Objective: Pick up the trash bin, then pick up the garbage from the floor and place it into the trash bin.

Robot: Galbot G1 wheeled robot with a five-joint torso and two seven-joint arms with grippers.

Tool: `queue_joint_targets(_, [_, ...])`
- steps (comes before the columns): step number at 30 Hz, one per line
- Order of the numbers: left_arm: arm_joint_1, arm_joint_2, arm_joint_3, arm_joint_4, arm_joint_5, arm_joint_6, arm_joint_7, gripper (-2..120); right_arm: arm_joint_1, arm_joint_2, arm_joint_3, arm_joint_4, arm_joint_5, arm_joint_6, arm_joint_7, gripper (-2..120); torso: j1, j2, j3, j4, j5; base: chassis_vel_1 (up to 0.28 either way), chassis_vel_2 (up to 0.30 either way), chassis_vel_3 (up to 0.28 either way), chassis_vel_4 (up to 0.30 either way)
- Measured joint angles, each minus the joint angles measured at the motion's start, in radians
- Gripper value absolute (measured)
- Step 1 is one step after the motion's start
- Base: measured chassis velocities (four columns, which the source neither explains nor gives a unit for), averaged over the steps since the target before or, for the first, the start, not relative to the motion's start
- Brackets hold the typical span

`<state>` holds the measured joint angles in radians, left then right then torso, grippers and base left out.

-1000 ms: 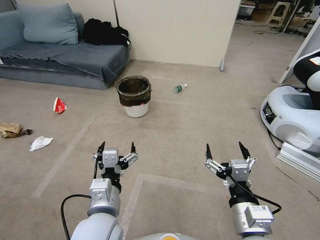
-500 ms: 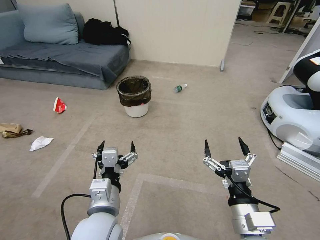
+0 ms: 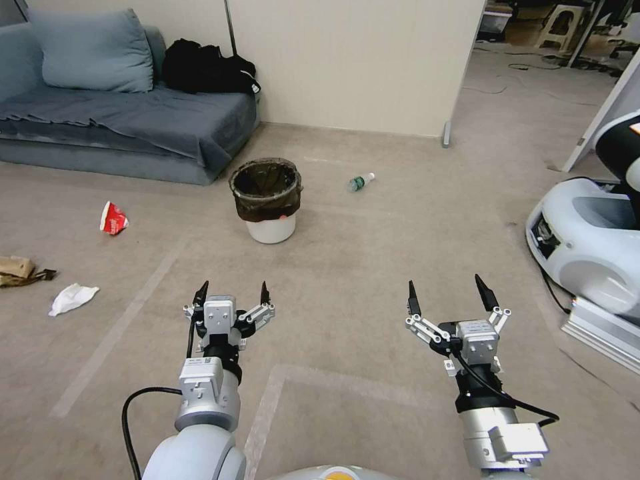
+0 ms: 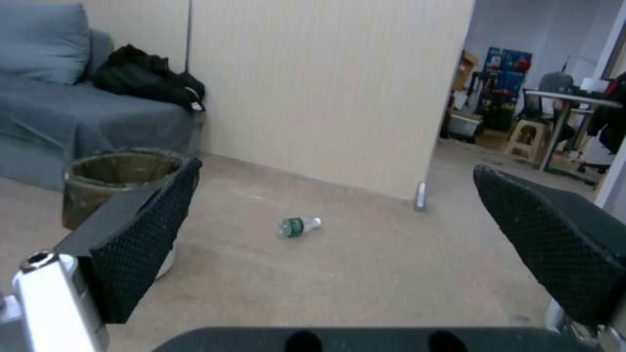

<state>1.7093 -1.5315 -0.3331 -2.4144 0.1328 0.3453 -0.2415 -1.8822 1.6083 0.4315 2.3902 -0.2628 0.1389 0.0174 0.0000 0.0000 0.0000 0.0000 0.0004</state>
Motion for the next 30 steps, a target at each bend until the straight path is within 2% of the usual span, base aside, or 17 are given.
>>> queue_joint_targets(1, [0.000,0.000,0.000,0.000,0.000,0.000,0.000,100,0.000,0.000,0.000,0.000,0.000,0.000,0.000,100,0.000,0.000,0.000,-0.0001,-0.0010,-0.197,0.196,0.205,-0.216])
queue_joint_targets(30, [-0.003,-0.007,-0.004,0.003,0.015,-0.007,0.006,100,0.002,0.000,0.002,-0.006,0.006,0.011,-0.014,100,0.000,0.000,0.000,0.0001,-0.0003,-0.168,0.171,0.173,-0.174])
